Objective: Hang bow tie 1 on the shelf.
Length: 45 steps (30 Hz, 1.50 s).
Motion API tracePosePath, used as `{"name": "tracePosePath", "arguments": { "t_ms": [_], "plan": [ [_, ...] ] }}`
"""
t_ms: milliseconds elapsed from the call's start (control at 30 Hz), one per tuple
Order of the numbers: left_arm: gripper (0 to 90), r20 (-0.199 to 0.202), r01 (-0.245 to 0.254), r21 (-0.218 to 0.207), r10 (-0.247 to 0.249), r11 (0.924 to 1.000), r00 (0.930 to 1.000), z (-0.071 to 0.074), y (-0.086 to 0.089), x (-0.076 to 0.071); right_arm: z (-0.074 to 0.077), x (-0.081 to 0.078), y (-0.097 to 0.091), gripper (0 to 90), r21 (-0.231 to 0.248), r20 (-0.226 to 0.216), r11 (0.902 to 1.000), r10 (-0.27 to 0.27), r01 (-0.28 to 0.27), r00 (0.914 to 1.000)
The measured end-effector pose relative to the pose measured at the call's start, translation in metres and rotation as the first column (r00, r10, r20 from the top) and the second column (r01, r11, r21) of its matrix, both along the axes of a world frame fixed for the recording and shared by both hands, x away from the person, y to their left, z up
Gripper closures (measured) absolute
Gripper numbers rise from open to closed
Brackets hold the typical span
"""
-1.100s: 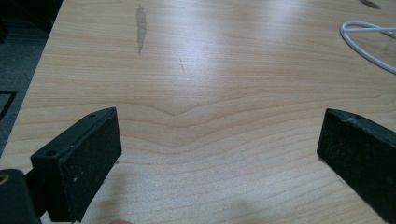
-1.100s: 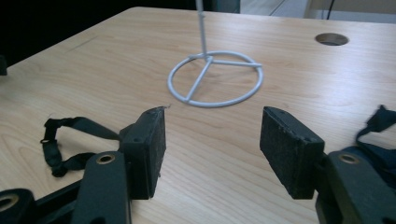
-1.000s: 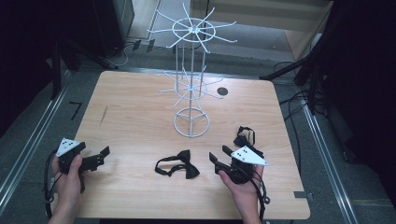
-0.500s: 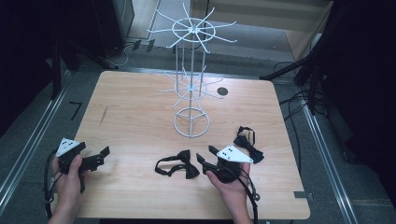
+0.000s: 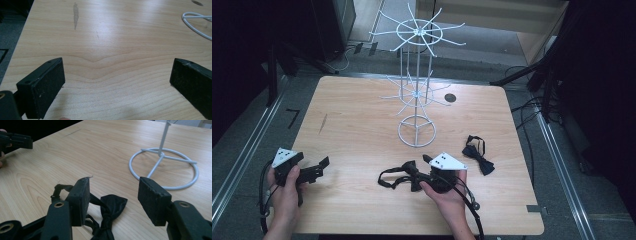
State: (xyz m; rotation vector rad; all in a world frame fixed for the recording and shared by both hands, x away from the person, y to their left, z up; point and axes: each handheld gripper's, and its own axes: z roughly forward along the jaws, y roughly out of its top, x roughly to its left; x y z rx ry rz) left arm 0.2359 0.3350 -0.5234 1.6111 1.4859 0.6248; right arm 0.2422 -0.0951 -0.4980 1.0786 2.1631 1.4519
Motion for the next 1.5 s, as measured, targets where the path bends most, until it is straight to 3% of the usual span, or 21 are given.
{"name": "tracePosePath", "arguments": {
  "t_ms": [567, 1100, 1367, 1500],
  "plan": [
    [0.2, 0.001, 0.001, -0.002, -0.001, 1.0, 1.0, 0.0, 0.0, 0.0, -0.016, 0.008, 0.03, 40.5, -0.03, -0.035, 0.9966, 0.076, -0.077, 0.9965],
    [0.2, 0.001, 0.002, -0.002, -0.002, 1.0, 1.0, 0.0, 0.0, 0.0, -0.033, 0.014, 0.046, 36.5, -0.073, -0.079, 0.9913, 0.104, -0.109, 0.9915],
    [0.2, 0.001, 0.002, -0.003, -0.002, 1.0, 1.0, 0.0, 0.0, 0.0, -0.04, 0.014, 0.052, 45.2, -0.147, -0.062, 0.9829, 0.103, -0.111, 0.9928],
    [0.2, 0.001, 0.003, -0.003, -0.003, 1.0, 1.0, 0.0, 0.0, 0.0, -0.041, 0.014, 0.052, 55.5, -0.177, -0.048, 0.9792, 0.092, -0.099, 0.9946]
  ]
}}
